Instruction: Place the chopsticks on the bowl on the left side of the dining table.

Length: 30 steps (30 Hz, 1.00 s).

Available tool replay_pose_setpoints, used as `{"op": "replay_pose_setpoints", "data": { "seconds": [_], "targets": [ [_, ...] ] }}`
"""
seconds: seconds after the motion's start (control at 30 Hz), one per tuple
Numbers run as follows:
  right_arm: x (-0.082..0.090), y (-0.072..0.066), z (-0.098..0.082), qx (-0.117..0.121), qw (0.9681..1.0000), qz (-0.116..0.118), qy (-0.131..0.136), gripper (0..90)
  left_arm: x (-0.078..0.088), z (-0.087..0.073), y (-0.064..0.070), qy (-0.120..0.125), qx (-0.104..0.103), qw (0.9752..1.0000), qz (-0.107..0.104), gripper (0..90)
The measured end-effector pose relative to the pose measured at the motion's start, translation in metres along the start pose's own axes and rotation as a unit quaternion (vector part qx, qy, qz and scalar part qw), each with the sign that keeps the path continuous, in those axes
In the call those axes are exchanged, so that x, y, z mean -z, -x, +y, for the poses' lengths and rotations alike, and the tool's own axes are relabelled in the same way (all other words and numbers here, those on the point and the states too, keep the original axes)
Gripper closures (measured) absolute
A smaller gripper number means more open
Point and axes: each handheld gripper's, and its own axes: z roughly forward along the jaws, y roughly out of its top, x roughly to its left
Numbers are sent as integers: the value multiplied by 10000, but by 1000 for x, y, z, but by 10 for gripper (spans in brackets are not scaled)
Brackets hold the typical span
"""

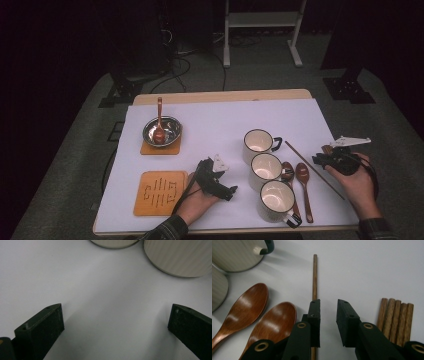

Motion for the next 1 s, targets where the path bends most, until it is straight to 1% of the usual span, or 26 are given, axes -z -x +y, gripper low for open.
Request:
{"op": "replay_pose_setpoints", "data": {
  "seconds": [0.17, 0.3, 0.4, 0.43, 0.7, 0.83, 1.0],
  "targets": [
    [4, -2, -10, -48, 9999, 78, -78, 729, 0, 0, 0, -1, -3, 10000, 0, 0],
    [7, -3, -18, -60, 9999, 73, -135, 737, 0, 0, 0, -1, -5, 10000, 0, 0],
    [9, -3, -21, -80, 9998, 82, -165, 755, 0, 0, 0, -2, -6, 10000, 0, 0],
    [10, -2, -24, -97, 9997, 120, -183, 764, 0, 0, 0, -1, -4, 10000, -2, 0],
    [10, -4, -30, -75, 9993, 183, -327, 779, 0, 0, 0, 1, -3, 10000, -1, 0],
    [10, -5, -32, -68, 9990, 198, -391, 804, 0, 0, 0, 0, -3, 10000, 1, 0],
    [9, -5, -32, -31, 9991, 147, -395, 842, 0, 0, 0, -1, -3, 10000, 1, 0]
  ]
}}
